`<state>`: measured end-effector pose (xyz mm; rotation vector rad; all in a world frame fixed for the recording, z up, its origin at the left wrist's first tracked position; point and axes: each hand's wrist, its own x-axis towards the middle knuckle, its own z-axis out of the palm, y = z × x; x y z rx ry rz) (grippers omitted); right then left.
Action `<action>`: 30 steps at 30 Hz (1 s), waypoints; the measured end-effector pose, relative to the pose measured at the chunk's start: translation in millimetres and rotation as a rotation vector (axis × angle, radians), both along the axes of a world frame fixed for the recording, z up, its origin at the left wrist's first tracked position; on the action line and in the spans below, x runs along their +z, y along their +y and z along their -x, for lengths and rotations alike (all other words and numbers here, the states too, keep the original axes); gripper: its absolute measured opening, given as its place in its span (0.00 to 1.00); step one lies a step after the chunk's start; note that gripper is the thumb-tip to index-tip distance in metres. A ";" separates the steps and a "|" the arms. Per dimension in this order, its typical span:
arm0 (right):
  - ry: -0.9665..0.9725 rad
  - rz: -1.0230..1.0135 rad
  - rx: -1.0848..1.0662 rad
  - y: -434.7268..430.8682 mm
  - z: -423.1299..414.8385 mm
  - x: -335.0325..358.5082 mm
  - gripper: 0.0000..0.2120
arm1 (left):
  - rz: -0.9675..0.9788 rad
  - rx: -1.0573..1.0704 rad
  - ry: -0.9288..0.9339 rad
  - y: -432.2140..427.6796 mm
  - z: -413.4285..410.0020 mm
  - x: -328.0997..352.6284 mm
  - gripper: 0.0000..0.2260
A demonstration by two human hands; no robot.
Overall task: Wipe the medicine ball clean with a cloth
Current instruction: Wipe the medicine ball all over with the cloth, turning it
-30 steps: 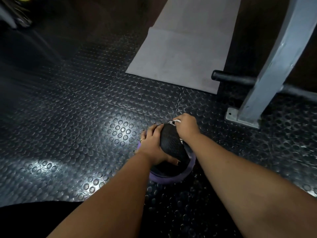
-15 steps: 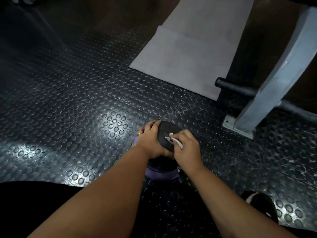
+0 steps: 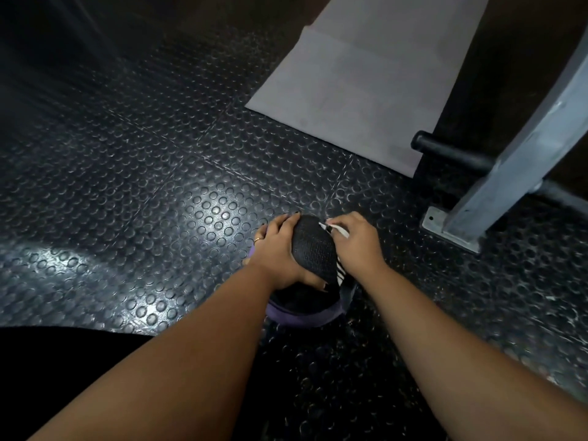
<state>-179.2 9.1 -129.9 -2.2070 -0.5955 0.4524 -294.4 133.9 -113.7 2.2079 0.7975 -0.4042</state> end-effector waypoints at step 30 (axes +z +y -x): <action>-0.086 -0.228 -0.003 -42.4 60.9 -6.8 0.10 | 0.065 0.084 -0.017 22.1 -11.1 -6.1 0.67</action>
